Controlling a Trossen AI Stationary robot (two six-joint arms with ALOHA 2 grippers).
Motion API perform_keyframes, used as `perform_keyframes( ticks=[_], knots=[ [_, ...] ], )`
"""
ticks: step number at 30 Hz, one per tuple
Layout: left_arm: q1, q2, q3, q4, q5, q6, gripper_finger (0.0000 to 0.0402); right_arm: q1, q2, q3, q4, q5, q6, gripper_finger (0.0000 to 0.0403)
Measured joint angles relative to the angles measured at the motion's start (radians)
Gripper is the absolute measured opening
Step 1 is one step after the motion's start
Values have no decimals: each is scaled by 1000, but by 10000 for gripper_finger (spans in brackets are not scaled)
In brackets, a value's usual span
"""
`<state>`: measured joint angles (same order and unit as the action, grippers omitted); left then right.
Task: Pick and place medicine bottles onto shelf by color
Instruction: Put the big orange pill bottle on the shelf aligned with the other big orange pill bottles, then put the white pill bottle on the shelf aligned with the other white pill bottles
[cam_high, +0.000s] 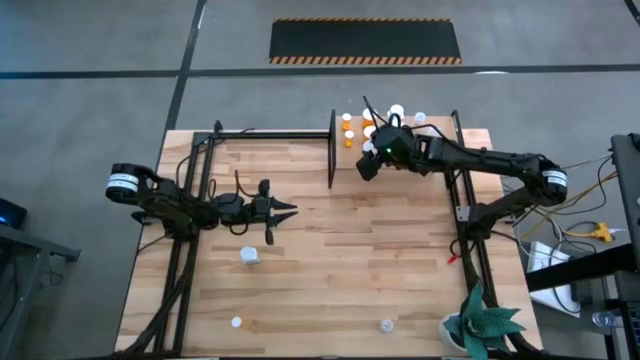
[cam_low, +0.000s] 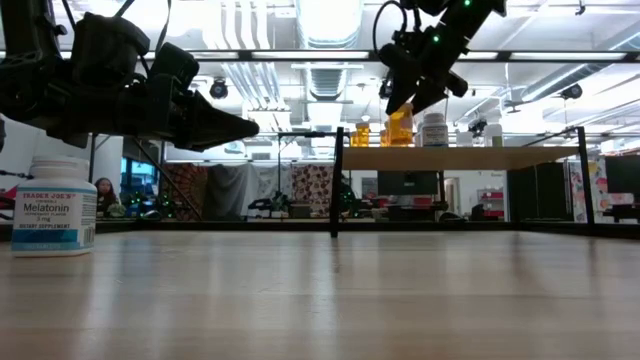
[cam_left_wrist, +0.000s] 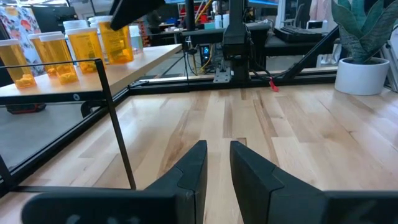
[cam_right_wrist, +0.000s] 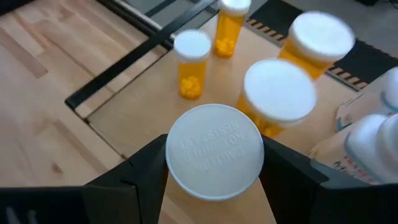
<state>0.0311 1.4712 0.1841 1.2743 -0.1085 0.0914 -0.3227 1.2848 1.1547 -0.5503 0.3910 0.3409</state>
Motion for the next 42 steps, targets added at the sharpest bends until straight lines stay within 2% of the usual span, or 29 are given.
perform_keyframes(
  ticks=[14, 26, 31, 34, 38, 42],
  knots=[
    [0, 0, 0, 0, 0, 0, 51, -9, 26, 3, -22, 2, -1, 268],
    [0, 0, 0, 0, 0, -2, 51, -12, -8, 3, -24, 30, -28, 314],
    [0, 0, 0, -6, 0, -55, 51, 0, -21, 6, -25, 30, -78, 329],
    [0, -4, 0, -6, 0, -47, 51, 28, -41, 35, -24, 34, -125, 330],
    [0, -36, 0, -7, 0, -28, 51, 90, -81, 86, -56, 131, -182, 320],
    [0, -97, 0, -44, 5, -24, 51, 158, -122, 114, -138, 202, -189, 276]
  ],
)
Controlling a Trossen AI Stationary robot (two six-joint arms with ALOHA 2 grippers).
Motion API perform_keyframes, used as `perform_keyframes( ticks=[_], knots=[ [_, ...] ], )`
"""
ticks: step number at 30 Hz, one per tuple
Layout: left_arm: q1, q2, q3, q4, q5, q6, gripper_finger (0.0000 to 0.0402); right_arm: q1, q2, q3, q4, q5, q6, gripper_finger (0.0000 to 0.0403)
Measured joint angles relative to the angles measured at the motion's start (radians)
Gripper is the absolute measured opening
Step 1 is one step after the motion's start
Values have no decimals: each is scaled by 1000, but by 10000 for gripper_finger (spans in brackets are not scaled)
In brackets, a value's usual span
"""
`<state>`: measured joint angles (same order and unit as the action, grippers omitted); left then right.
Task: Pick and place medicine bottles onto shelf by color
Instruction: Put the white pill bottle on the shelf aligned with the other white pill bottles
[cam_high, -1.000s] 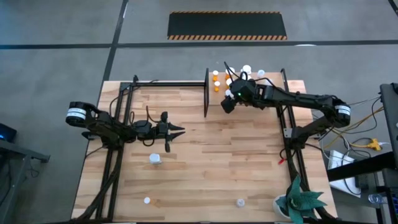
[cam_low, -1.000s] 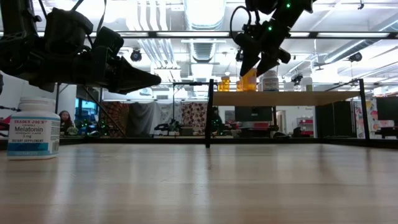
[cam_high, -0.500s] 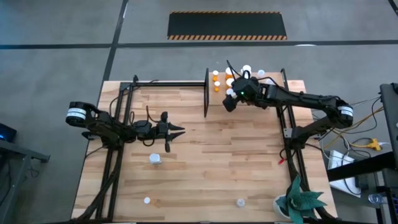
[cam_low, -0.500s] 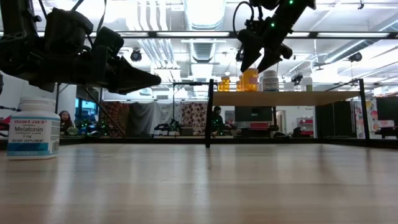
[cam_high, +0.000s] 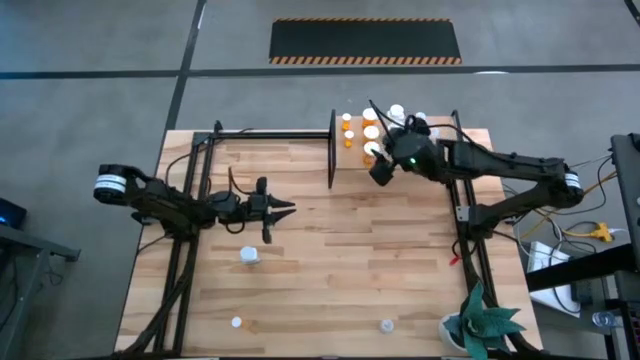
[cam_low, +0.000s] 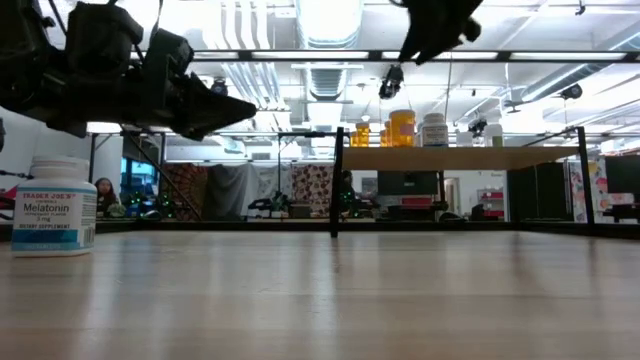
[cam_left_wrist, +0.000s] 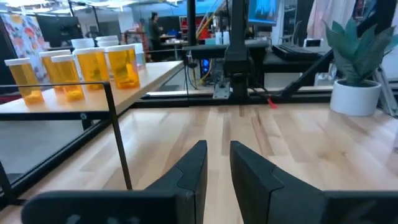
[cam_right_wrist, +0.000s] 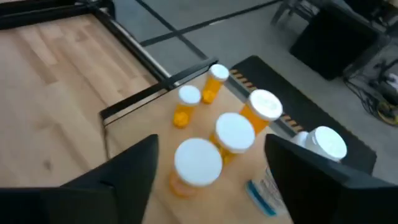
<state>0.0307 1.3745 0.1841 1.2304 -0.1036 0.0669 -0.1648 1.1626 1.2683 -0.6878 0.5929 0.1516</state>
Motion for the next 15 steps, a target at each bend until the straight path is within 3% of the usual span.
perform_keyframes(
  ticks=[5, 11, 15],
  knots=[
    [-10, -120, 51, -251, 48, 2, 38, 118, -52, -105, 48, 13, -7, 167],
    [-90, -260, 238, -817, 58, 25, 3, 264, -74, -324, 363, 10, -93, 36],
    [-177, -297, 418, -1301, 40, -63, 12, 325, -77, -430, 509, 9, -119, 14]
  ],
)
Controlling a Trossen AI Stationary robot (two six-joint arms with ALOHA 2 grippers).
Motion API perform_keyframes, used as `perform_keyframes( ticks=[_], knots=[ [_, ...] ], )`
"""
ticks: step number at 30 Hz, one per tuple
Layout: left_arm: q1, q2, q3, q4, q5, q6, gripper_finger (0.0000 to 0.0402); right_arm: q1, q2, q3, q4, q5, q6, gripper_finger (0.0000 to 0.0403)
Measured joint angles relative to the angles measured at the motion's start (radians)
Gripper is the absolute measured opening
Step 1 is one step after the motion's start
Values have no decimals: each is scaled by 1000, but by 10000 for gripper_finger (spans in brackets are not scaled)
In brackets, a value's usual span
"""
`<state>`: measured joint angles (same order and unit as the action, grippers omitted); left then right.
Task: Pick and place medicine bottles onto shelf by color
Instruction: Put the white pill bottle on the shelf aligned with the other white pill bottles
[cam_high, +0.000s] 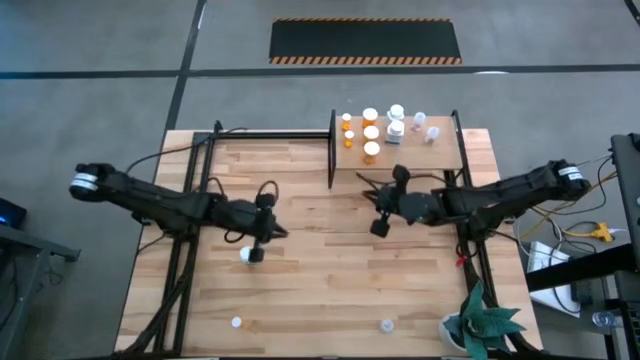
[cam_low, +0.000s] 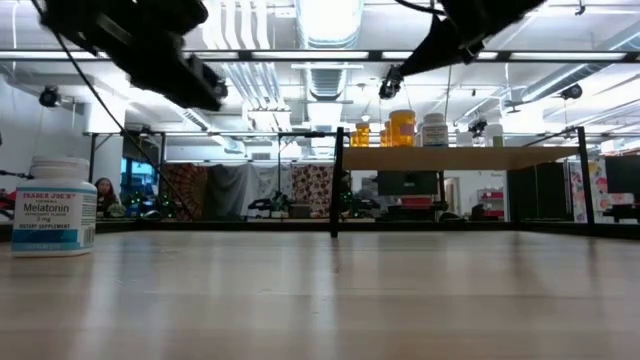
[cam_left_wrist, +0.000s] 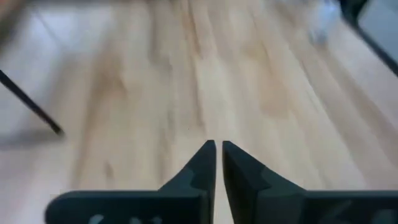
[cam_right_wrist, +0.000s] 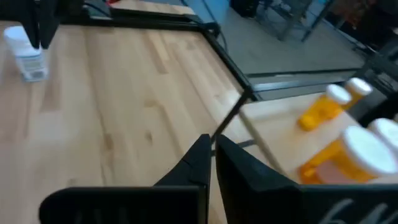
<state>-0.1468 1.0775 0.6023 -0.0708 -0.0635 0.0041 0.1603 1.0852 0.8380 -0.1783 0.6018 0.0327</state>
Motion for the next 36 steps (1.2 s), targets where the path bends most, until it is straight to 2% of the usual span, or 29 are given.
perform_keyframes(
  ticks=[5, 10, 14, 18, 21, 30, 36],
  knots=[
    [-105, 37, 219, -508, -28, -239, 65, 35, -19, -71, 60, 0, 9, 13],
    [-179, 109, 367, -842, -27, -497, 147, 59, -19, -95, 66, 0, 9, 13],
    [-201, 170, 411, -1032, -24, -626, 216, 73, -19, -107, 64, 0, -10, 13],
    [-216, 212, 397, -1040, -10, -627, 266, 83, -19, -108, 65, 0, -30, 13],
    [-217, 225, 381, -1022, -9, -626, 281, 93, -19, -108, 65, -1, -35, 13],
    [-222, 194, 268, -882, -5, -651, 282, 116, -19, -109, 61, -2, -52, 13],
    [-231, 226, 254, -883, 1, -641, 253, 115, -19, -109, 61, -2, -54, 13]
  ],
)
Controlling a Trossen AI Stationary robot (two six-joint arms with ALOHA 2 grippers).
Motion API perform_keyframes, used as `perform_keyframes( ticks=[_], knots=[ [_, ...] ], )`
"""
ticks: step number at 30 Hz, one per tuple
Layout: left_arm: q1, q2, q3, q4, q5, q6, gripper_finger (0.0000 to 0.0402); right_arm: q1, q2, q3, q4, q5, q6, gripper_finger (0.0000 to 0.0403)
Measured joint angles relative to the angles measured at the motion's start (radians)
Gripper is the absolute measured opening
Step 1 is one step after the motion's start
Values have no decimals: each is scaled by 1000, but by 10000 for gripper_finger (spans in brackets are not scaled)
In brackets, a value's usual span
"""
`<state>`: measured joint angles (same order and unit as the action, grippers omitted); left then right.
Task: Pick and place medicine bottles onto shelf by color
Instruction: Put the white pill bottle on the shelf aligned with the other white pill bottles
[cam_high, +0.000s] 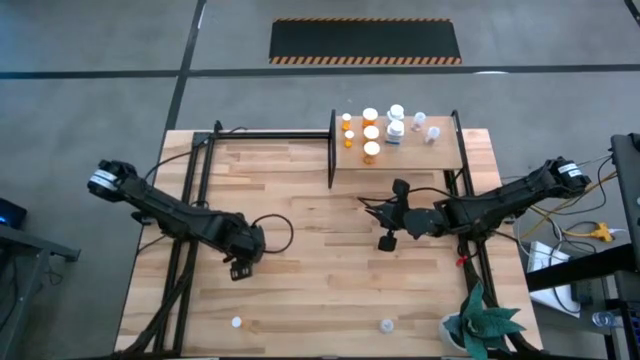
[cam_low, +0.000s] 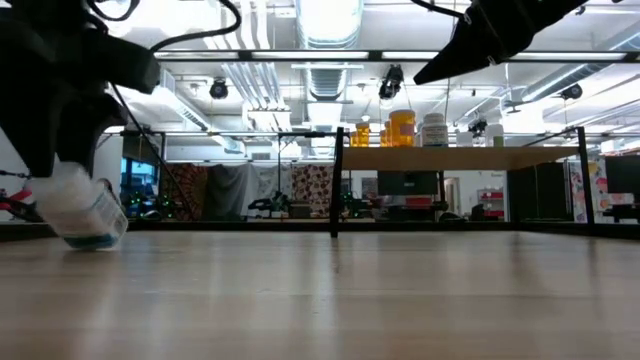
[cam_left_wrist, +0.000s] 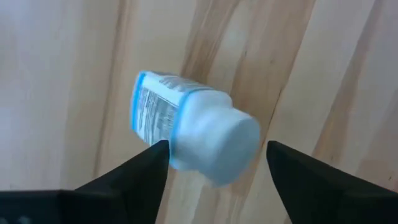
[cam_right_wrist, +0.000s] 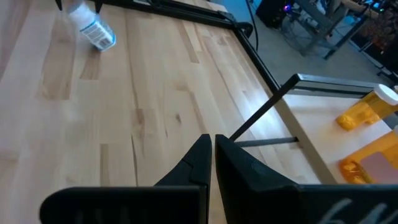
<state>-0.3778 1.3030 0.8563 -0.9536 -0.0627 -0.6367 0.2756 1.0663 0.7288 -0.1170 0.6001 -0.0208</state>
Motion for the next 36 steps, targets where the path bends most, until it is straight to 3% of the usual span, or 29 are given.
perform_keyframes(
  ticks=[10, 21, 31, 36],
  knots=[
    [-11, 7, 16, 2, -28, 60, 202, 0, 0, 0, 1, 1, -6, 13],
    [-209, 40, 35, -28, -178, 538, 199, 4, -1, -19, -4, -71, 41, 13],
    [-207, 191, -11, -141, -218, 517, 199, 16, -1, -23, -4, -78, 73, 13],
    [-204, 191, -60, 105, -275, 428, 198, 22, -1, -23, -3, -78, 73, 13]
  ],
)
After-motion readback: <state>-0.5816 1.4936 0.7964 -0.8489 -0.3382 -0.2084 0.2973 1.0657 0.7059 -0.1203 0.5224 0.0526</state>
